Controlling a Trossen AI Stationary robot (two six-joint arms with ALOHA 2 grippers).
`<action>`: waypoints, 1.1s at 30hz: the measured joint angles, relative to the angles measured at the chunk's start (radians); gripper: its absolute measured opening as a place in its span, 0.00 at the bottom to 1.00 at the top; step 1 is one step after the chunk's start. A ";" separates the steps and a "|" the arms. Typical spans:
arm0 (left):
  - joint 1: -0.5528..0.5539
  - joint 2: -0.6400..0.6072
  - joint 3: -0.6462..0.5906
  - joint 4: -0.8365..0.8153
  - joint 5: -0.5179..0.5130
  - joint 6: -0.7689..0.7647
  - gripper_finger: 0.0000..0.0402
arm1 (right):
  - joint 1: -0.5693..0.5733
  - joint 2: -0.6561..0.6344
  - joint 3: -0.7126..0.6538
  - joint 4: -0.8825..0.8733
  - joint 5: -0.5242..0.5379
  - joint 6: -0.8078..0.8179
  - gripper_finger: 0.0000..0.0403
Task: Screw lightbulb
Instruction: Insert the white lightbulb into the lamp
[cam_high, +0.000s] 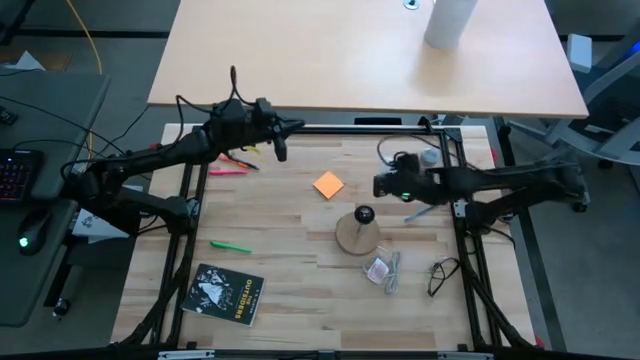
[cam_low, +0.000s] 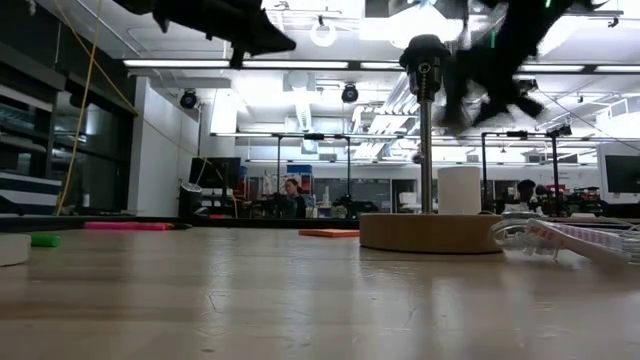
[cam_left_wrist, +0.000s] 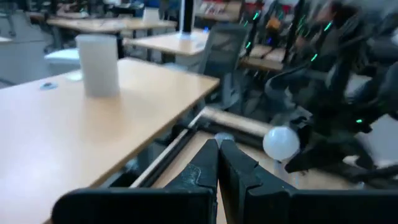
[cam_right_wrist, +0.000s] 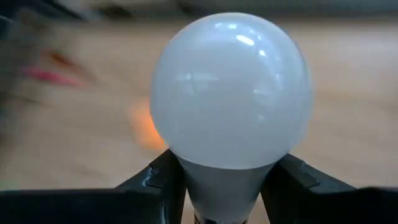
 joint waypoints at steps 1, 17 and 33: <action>0.000 0.000 0.000 0.025 0.020 -0.016 0.00 | 0.029 -0.034 0.003 0.101 0.042 -0.062 0.38; -0.044 0.000 0.000 0.326 0.215 -0.375 0.00 | 0.340 0.037 -0.001 0.634 0.223 -0.599 0.38; -0.097 0.000 0.000 0.450 0.182 -0.465 0.00 | 0.490 0.134 -0.002 0.632 0.457 -0.682 0.38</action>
